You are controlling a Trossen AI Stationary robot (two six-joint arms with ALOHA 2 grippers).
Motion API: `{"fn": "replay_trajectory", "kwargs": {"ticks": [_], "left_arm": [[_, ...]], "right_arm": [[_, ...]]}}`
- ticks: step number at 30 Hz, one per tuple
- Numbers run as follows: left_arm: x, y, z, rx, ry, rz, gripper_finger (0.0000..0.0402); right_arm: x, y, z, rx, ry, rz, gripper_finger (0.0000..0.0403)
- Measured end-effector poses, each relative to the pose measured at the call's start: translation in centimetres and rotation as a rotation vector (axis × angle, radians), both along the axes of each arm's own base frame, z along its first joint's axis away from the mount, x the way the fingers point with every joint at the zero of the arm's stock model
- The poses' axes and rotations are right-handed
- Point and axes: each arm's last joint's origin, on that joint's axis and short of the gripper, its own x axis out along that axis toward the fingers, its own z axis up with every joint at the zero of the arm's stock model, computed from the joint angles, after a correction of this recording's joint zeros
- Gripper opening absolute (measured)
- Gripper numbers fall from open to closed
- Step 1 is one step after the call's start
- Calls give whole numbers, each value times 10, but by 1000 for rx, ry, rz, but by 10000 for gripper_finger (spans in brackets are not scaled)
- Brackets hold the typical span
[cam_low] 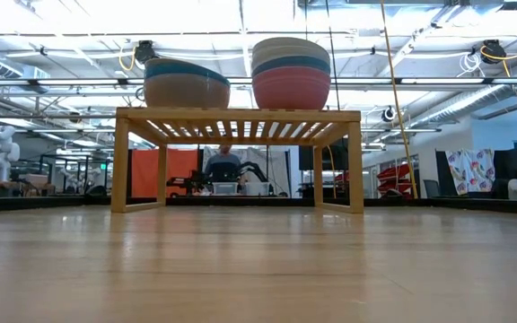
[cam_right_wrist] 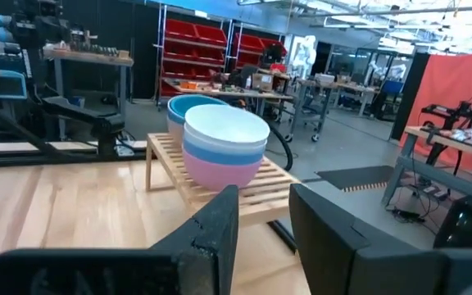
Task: Place and stack bowls onto a shelf
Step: Return to Home Position
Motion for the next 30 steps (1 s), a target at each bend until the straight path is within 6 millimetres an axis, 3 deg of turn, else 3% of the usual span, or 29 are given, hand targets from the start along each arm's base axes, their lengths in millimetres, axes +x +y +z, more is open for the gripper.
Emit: {"fn": "replay_trajectory", "kwargs": {"ticks": [4,15,25,30], "left_arm": [[0,-9,-13,15,-12,27,81],[7,-13,-12,68,12,63,81],[32,11,-16,-6,118,68,81],[49,26,-13,42,148,84,81]], "right_arm": [[6,-4,-11,27,2,0,105],[35,-19,-23,-40,13,3,105],[65,-36,-35,-147,-61,-1,105],[74,-41,-45,-138,-55,0,105]]}}
